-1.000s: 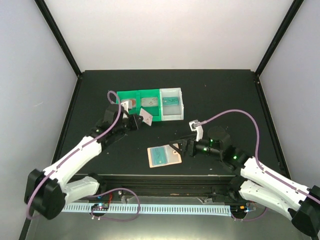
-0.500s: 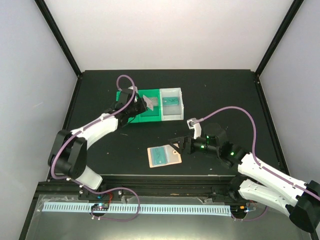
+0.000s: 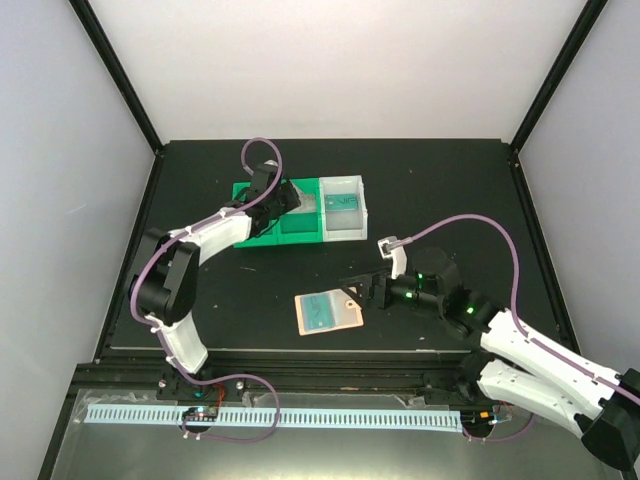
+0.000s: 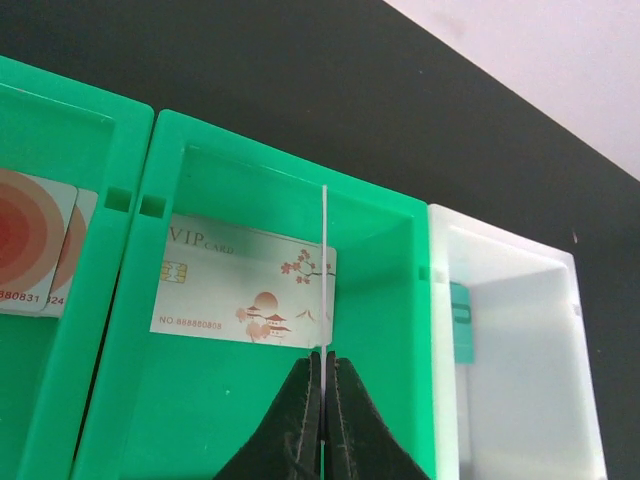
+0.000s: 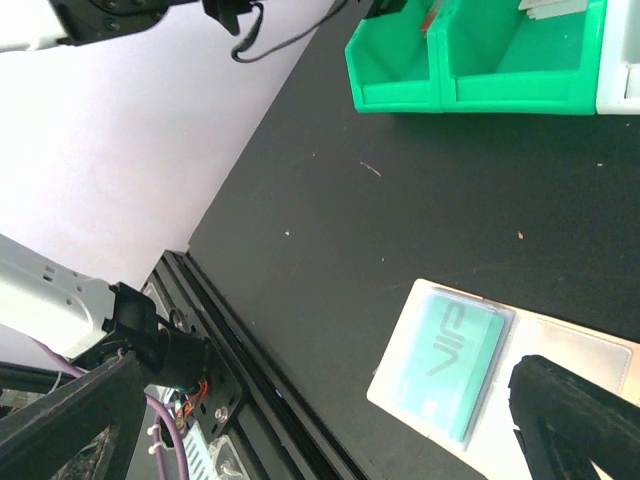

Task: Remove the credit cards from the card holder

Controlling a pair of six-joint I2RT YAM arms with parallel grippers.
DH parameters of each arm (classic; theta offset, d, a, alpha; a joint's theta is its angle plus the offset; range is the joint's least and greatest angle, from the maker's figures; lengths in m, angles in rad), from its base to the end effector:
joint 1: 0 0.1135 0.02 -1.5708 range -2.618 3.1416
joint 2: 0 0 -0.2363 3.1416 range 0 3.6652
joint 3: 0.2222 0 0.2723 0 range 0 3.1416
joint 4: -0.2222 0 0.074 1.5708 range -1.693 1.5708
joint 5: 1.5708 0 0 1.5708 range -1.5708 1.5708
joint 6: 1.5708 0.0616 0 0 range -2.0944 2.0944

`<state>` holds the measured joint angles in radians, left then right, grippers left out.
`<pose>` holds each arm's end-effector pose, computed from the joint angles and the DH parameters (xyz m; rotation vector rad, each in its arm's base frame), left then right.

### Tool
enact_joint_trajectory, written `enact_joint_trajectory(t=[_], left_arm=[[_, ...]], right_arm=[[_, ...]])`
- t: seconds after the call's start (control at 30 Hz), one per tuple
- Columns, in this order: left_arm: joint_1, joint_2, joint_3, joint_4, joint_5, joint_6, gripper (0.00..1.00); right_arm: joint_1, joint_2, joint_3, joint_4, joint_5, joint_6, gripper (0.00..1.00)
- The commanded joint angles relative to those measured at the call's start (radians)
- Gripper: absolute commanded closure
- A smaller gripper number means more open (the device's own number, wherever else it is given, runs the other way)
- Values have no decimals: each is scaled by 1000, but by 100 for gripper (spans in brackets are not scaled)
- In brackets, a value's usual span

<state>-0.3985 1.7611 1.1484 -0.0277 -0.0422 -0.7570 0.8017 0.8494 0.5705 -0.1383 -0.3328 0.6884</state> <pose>0.3929 -0.1626 0.1609 -0.4294 2.2345 -0.5835 0.1641 0.1984 0.2219 -0.3634 2.1759 1.2381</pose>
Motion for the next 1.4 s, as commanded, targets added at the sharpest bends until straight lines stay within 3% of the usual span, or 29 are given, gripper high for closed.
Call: enact_joint_trajectory(t=[0.0, 0.4, 1.37], left_arm=[[6, 43, 52, 31, -25, -17, 98], [6, 143, 103, 44, -12, -30, 97], [6, 178, 148, -19, -10, -17, 74]], right_arm=[[-1, -39, 8, -26, 39, -23, 0], [-2, -76, 8, -67, 60, -58, 0], [-2, -71, 4, -81, 83, -96, 0]])
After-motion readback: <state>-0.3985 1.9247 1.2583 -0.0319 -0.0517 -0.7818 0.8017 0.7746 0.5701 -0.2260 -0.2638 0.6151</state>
